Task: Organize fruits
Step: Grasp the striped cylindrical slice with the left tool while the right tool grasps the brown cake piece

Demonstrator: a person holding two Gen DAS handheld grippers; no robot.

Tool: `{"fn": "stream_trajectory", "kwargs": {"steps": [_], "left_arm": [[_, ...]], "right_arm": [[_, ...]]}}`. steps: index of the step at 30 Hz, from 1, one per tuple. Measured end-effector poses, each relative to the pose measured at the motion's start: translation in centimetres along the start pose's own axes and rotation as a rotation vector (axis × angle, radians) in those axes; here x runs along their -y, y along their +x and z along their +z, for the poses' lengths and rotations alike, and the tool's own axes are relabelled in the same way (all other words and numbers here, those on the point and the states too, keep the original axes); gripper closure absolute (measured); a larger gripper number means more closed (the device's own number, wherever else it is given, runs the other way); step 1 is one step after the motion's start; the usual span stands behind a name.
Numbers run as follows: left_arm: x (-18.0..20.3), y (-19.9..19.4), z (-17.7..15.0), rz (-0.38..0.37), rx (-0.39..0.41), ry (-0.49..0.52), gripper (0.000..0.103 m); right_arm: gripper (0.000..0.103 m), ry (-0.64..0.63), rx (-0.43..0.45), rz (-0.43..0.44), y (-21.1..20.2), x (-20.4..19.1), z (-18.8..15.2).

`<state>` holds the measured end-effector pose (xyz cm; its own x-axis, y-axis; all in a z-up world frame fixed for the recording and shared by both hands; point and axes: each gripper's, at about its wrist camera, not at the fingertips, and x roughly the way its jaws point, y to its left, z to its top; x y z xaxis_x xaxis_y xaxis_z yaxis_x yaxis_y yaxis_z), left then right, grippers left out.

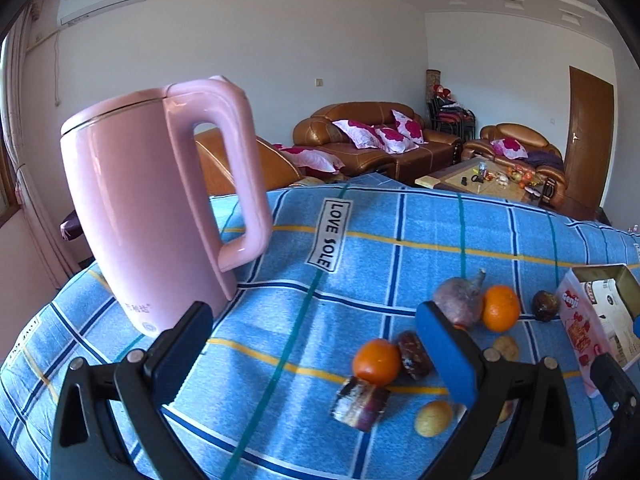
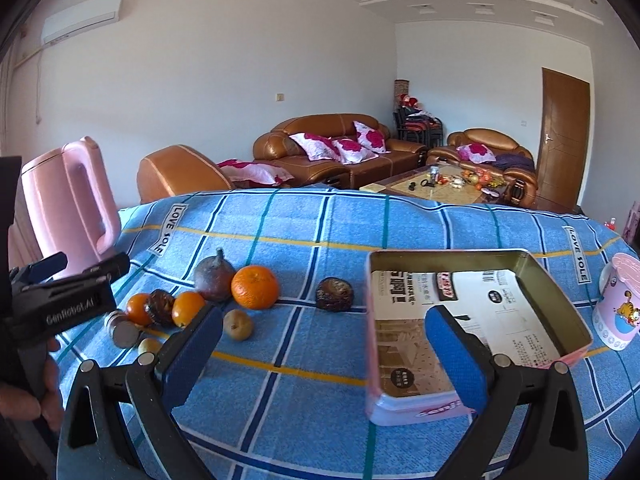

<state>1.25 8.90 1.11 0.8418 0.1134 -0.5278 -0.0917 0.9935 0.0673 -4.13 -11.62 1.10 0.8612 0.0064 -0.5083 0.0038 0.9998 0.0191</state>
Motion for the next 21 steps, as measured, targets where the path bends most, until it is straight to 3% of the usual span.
{"fn": "stream_trajectory", "kwargs": {"steps": [4, 8, 10, 15, 17, 21], "left_arm": [[-1.5, 0.6, 0.1, 0.004, -0.027, 0.015, 0.0], [-2.3, 0.7, 0.5, 0.01, -0.037, 0.007, 0.0], [-2.7, 0.6, 0.6, -0.013, -0.043, -0.008, 0.0], [-3.3, 0.7, 0.7, -0.057, -0.058, -0.022, 0.0], [-3.2, 0.8, 0.6, -0.081, -0.069, 0.001, 0.0], [-2.9, 1.0, 0.1, -0.179, -0.113, 0.05, 0.0]], "right_arm": [[0.003, -0.069, -0.035, 0.082, 0.2, -2.2, -0.5], [0.028, -0.101, -0.108, 0.167, 1.1, -4.2, -1.0], [0.033, -0.102, -0.156, 0.197, 1.9, -5.2, -1.3], [0.039, -0.162, -0.198, 0.156, 3.3, -7.7, -1.7], [0.045, -0.146, -0.238, 0.165, 4.2, -8.0, -1.6], [0.048, -0.133, -0.352, 0.154, 6.3, -8.7, -2.2]]}}
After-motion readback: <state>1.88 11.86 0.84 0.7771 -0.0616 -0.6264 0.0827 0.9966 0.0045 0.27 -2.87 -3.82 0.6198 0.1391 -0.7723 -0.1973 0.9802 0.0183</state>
